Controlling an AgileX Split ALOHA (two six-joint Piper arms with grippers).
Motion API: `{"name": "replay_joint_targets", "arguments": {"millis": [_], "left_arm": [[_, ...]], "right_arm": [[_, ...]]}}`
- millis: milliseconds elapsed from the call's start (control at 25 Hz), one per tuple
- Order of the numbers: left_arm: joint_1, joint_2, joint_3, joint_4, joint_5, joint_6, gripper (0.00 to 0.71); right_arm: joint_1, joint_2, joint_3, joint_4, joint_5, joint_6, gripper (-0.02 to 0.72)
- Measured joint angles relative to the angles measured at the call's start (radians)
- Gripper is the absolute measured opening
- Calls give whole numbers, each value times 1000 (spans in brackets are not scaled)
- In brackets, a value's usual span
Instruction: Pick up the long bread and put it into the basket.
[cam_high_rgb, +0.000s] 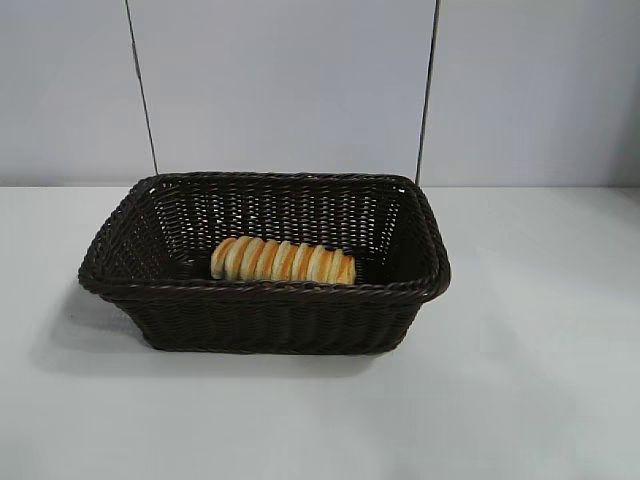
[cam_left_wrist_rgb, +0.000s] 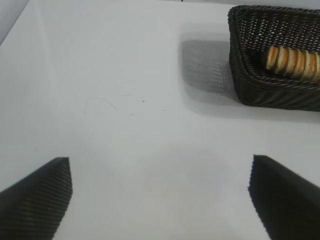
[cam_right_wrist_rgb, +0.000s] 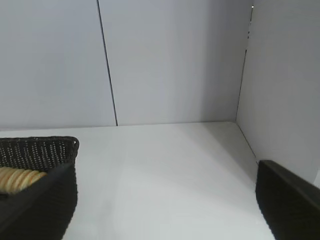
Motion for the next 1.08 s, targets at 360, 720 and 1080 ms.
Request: {"name": "replay_joint_targets", "arguments": {"millis": [360, 720, 1080], "left_arm": [[0, 0, 0, 0, 0, 0, 691], [0, 0, 0, 0, 0, 0, 691], [0, 0, 0, 0, 0, 0, 691]], "right_arm": [[0, 1, 198, 9, -11, 1, 695], [0, 2, 232, 40, -90, 3, 695], [0, 2, 237, 47, -99, 3, 695]]}}
